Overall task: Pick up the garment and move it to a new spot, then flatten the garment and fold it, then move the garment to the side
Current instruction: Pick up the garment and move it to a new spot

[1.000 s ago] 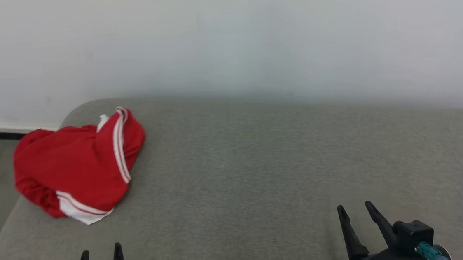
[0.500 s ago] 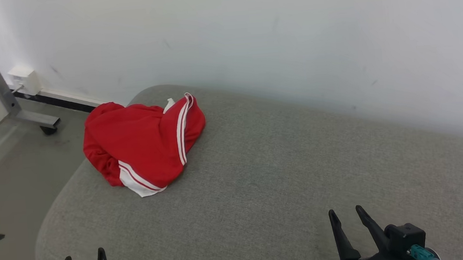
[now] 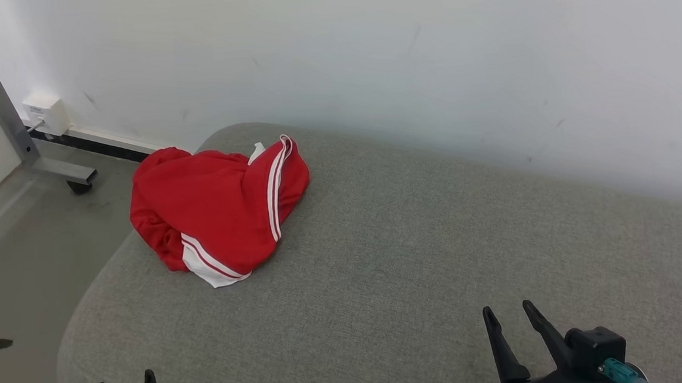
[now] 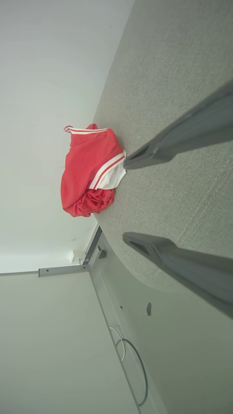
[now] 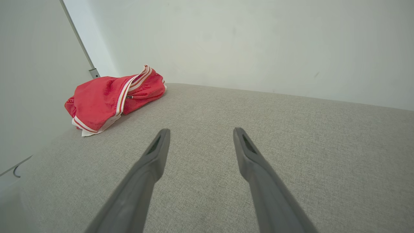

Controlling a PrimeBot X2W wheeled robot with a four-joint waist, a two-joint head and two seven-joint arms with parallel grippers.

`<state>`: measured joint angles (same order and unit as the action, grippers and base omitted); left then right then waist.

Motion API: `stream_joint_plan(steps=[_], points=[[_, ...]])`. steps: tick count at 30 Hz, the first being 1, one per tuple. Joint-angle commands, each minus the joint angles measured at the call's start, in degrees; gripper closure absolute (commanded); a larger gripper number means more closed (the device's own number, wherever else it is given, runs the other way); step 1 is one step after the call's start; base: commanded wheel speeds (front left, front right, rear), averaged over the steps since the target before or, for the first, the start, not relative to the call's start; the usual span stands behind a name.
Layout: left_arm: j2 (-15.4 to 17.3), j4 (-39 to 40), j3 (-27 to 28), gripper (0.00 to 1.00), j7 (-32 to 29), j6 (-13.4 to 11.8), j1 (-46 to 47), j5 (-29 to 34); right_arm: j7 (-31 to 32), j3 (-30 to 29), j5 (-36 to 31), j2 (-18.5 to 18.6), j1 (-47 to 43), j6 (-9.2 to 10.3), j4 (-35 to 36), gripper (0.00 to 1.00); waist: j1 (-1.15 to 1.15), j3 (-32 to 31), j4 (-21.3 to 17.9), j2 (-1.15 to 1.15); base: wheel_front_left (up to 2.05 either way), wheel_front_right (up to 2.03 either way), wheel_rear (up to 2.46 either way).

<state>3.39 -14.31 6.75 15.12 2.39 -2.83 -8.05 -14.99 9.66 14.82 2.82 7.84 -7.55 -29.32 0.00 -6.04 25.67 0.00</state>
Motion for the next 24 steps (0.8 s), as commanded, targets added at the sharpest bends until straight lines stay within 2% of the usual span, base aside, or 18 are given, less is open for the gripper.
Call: stream_joint_plan(steps=[1, 8, 13, 20, 24], points=[[0.0, -0.7, 0.0, 0.0, 0.1, -0.3, 0.5, 0.5, -0.3, -0.1, 0.4, 0.1, -0.7, 0.12, 0.2, 0.0, 0.0, -0.1, -0.1, 0.0, 0.0, 0.0, 0.0], [0.5, -6.9, 0.0, 0.0, -1.5, 0.5, 7.6, -1.6, -0.3, 0.3, -0.3, 0.1, -1.2, 0.12, 0.6, 0.0, 0.0, 0.7, -0.9, 0.0, 0.0, 0.0, 0.0], [1.3, -12.9, 0.7, 0.0, -7.5, 0.1, 17.4, -4.3, 0.2, 2.1, -1.3, 0.1, -0.6, 0.12, 1.6, 0.0, 0.0, 2.6, -3.2, 0.0, 0.0, 0.0, 0.0], [4.0, -22.4, 5.0, 0.0, -16.6, 0.1, 30.6, -10.5, 4.4, 6.5, -4.4, 0.1, 2.3, 0.12, 6.5, 0.0, 0.0, 9.5, -10.9, 0.0, 0.0, 0.0, 0.0], [4.9, -25.3, 6.6, 0.0, -20.6, 0.4, 35.8, -13.4, 6.7, 7.3, -6.3, 0.1, 3.5, 0.12, 10.1, 0.0, 0.0, 13.8, -13.5, 0.0, 0.0, 0.0, 0.0]])
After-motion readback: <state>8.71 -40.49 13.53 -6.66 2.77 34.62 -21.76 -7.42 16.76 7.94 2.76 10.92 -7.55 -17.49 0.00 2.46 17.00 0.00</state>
